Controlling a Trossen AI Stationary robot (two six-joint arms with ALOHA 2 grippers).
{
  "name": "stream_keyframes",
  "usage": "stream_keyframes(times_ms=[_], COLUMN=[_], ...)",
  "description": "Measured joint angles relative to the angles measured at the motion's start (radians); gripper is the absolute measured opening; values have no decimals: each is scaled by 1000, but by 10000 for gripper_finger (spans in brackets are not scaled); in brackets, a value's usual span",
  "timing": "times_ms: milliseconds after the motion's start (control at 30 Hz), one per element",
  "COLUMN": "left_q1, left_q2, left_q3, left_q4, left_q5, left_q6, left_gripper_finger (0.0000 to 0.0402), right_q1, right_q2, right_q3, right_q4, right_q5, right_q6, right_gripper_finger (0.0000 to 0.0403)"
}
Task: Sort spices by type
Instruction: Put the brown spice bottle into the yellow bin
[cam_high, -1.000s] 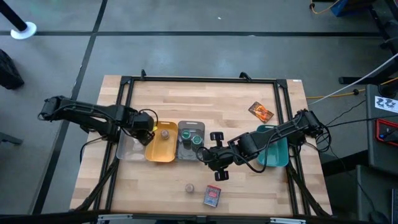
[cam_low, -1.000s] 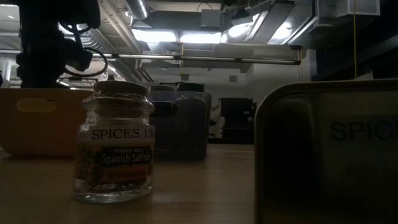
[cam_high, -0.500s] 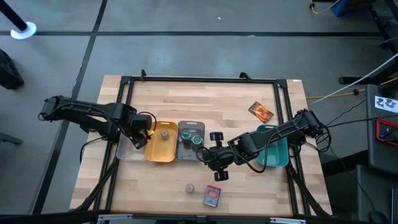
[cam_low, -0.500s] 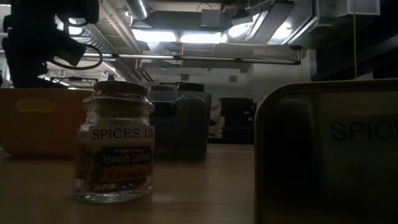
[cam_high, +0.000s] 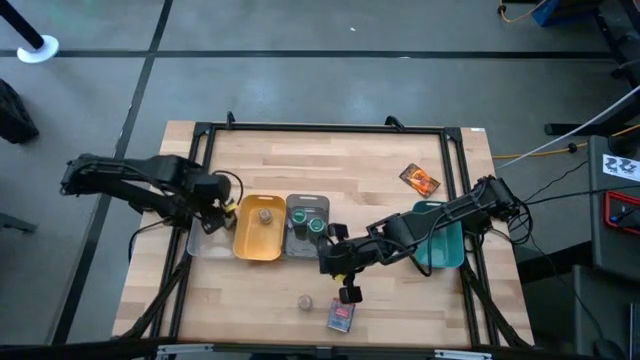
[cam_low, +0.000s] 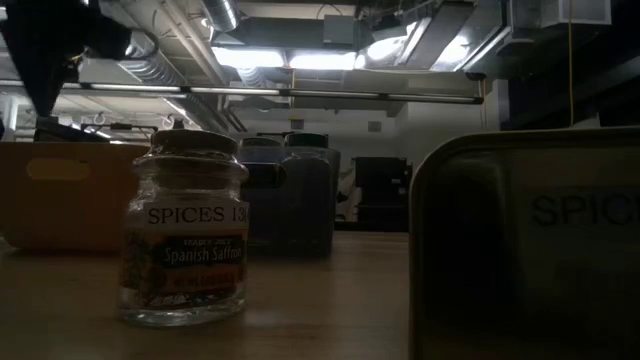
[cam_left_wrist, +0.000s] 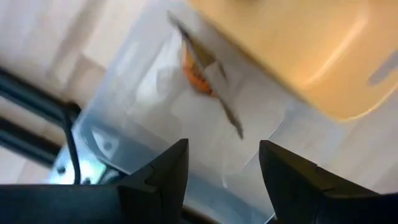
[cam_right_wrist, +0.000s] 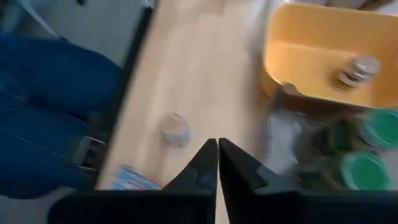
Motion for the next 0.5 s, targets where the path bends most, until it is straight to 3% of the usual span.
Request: stream_keyframes(times_ms=[300,500], left_q1=[-84,-172], left_q2=[-206,-302], left_q3=[20,9], left_q4=[139,334], left_q5=[-50,-81], left_q6=[-105,-72], left_gripper_finger=[180,180], right_q1=[0,0], right_q2=[20,106], right_q3=[0,0], right_q4=[138,236], right_q5=[-17,-33], right_q6=[83,98], right_gripper_finger=[138,207])
